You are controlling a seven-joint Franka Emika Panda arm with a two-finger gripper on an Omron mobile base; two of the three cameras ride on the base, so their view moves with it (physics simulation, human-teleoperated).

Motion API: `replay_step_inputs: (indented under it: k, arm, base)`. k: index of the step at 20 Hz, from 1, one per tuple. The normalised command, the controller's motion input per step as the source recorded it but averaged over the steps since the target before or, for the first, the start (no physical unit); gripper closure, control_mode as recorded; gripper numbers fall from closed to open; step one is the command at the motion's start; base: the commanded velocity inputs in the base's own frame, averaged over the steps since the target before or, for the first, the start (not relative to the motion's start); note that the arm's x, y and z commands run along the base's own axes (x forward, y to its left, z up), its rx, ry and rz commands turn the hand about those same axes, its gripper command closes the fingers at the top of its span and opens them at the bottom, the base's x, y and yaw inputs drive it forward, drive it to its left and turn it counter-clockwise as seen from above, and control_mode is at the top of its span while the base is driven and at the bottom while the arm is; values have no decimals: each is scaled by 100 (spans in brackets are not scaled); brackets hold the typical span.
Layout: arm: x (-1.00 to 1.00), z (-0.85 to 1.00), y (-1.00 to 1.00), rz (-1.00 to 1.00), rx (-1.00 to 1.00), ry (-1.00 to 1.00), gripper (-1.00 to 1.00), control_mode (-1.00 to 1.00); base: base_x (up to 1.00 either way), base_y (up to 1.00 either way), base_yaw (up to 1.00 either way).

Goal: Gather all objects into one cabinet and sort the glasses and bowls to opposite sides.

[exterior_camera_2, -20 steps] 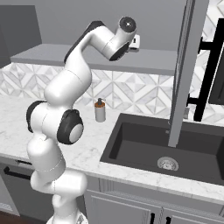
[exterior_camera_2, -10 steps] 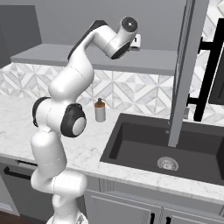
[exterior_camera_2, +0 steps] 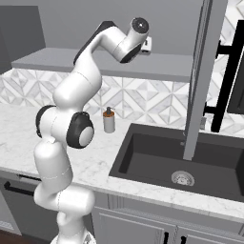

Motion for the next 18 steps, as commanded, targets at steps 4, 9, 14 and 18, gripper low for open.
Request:
replay_step_inputs:
  k: [4,9,14,18]
  arm:
    - [0,0,0,0,0,0,100,-100]
    - [-18,1,3,0,0,-4,100,-100]
    - [-17,1,9,0,-2,-4,100,-100]
    - [-29,8,36,8,-9,-1,100,-100]
  base:
    - [0,0,0]
    - [0,0,0]
    - [0,0,0]
    - [0,0,0]
